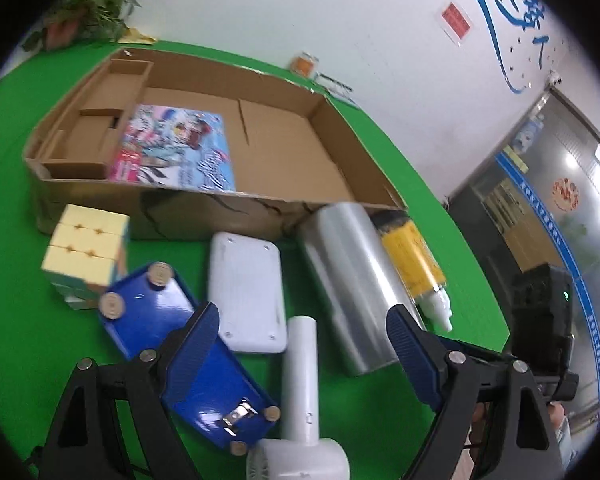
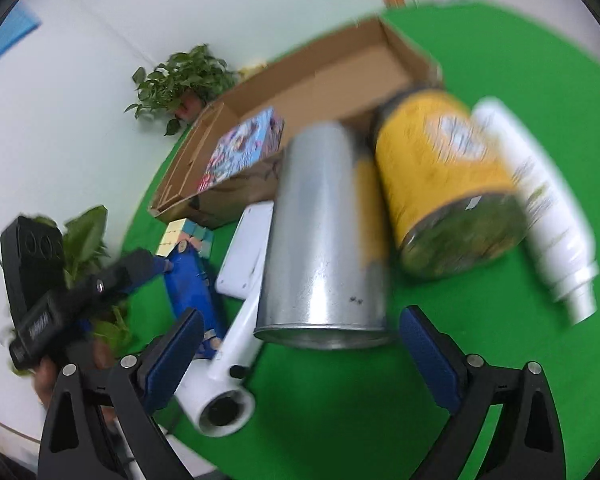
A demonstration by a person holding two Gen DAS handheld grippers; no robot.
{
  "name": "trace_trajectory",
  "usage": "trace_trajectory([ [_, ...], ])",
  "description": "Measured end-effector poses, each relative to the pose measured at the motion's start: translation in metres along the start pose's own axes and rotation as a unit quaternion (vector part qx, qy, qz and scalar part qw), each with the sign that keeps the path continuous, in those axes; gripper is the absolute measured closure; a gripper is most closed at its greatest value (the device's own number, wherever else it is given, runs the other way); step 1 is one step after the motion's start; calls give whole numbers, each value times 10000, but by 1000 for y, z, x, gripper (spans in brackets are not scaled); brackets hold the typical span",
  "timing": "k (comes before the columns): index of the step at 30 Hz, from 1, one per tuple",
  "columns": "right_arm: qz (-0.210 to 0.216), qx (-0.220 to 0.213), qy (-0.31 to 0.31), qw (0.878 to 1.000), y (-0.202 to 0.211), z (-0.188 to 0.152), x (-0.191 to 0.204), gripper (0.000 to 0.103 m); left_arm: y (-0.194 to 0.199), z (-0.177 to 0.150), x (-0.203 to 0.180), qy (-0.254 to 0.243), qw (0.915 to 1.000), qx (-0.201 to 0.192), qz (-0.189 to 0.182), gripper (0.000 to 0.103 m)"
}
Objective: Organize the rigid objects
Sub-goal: 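Move both grippers to the silver metal cylinder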
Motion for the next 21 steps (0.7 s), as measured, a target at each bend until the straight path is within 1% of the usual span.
trace_trajectory([
  [2,-246,192,-44,9995,-13,-3,-5,21,-9,-1,-9,-85,9998,166,-49,17],
  [4,-375,225,0,9990,-18,-4,-5,22,-15,-1,-14,0,9995,285,-146,18],
  [6,-639,187,356,9971,-13,-6,3,22,-21,-1,-19,149,9985,416,-321,18],
  [9,-936,228,888,9914,2,-16,11,22,-35,-5,-32,283,9942,723,-739,19],
  [11,-1134,241,1254,9853,17,-24,15,22,-45,-10,-44,261,9898,985,-1000,19],
  [13,-1438,343,1696,9744,27,-36,19,22,-55,-15,-50,266,9874,1188,-1010,19],
  [14,-1508,515,1874,9693,31,-44,19,21,-61,-18,-51,287,9859,1314,-992,19],
  [15,-1460,650,1938,9679,33,-50,21,21,-67,-21,-53,307,9847,1435,-945,19],
  [17,-1064,739,1709,9767,44,-54,22,20,-75,-24,-52,313,9835,1555,-864,19],
  [19,-578,635,1118,9900,58,-43,17,16,-79,-26,-51,343,9819,1646,-875,18],
  [20,-384,543,873,9940,63,-35,14,12,-82,-28,-50,410,9801,1734,-871,18],
  [21,-207,469,684,9963,66,-28,9,10,-85,-30,-48,471,9788,1805,-845,19],
])
Point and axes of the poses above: each gripper's, at about its wrist camera, not at the fingertips, and y roughly against the way its jaws point, x to its left, z to its top, the point moved 3 cm from there along -y, roughly the way its jaws point, and after that the axes turned 10 degrees about -x, right-handed, at the moved point
